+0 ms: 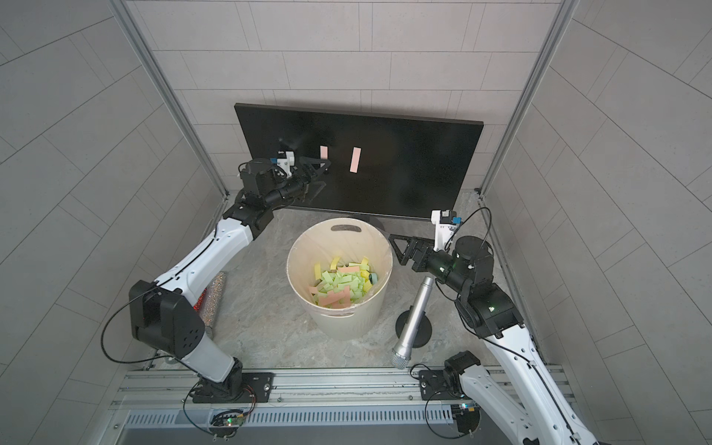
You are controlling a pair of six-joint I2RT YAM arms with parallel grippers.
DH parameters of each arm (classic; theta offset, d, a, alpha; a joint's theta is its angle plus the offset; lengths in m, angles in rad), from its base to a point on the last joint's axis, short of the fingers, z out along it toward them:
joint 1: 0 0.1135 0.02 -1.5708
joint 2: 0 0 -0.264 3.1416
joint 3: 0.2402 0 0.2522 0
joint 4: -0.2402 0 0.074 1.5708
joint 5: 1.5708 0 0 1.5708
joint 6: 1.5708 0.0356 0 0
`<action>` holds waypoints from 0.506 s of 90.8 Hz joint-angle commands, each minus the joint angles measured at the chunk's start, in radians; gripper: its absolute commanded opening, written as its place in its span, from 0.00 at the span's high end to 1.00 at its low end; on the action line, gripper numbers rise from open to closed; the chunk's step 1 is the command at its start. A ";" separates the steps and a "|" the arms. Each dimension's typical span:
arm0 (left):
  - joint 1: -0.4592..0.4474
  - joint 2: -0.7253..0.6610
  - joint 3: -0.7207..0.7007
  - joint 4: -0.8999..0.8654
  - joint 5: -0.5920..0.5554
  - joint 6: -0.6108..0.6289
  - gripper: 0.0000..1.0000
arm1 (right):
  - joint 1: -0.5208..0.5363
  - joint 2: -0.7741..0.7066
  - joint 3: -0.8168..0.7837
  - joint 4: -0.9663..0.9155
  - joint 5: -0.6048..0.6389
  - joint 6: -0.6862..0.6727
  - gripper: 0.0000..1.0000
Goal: Remove the sticky note from the monitor
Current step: Tear off the sticky note from the monitor.
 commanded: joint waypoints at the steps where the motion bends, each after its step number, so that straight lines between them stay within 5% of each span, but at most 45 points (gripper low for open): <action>1: -0.017 0.010 0.029 0.030 -0.069 0.030 0.04 | -0.007 -0.016 -0.013 0.025 -0.012 0.008 0.05; 46: -0.096 -0.005 0.028 0.061 -0.269 0.100 0.09 | -0.027 -0.031 -0.032 0.035 -0.031 0.015 0.05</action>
